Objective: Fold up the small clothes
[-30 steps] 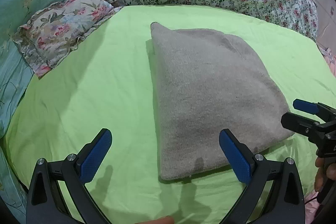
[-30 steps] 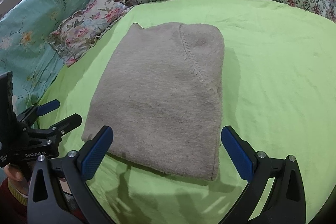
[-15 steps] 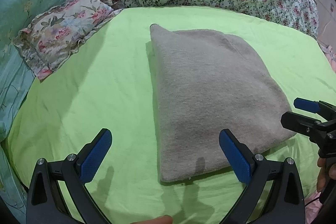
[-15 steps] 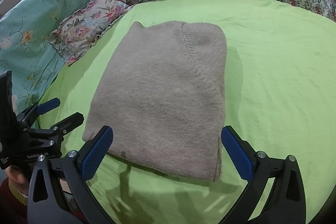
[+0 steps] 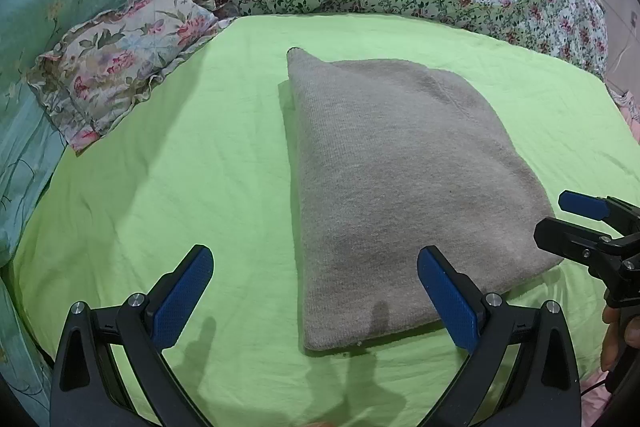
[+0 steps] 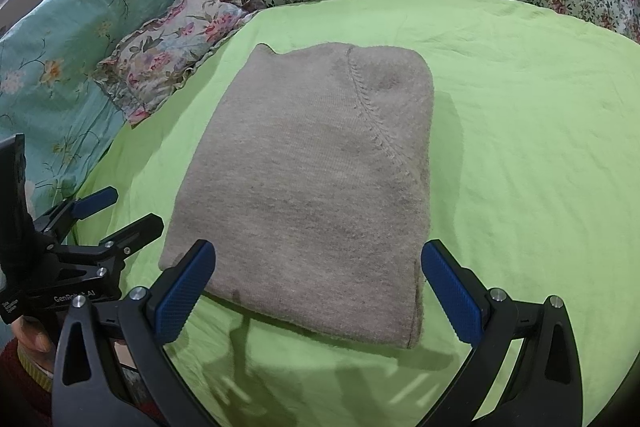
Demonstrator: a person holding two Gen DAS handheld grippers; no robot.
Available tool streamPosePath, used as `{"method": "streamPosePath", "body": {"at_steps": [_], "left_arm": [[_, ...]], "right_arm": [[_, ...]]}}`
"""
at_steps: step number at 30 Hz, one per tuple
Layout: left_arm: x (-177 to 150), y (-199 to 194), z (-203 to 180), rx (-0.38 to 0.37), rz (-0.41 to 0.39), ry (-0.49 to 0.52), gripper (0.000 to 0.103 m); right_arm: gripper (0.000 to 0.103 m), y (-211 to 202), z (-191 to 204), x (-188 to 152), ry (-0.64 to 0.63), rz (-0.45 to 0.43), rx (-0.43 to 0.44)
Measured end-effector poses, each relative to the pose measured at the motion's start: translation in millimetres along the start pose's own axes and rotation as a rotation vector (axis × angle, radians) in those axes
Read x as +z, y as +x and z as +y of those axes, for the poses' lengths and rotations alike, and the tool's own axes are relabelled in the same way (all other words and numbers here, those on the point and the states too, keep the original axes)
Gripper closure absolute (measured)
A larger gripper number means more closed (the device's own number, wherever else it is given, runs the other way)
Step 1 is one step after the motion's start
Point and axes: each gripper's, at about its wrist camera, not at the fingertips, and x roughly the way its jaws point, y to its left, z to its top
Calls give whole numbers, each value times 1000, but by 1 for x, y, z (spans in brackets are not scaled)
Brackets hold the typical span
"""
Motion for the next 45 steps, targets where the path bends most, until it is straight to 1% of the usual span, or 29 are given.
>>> {"method": "streamPosePath", "body": {"at_steps": [45], "left_arm": [[2,-4,-7,-14,-14,11,1]], "right_arm": [[0,-2,5,-1,3,-10,4]]}}
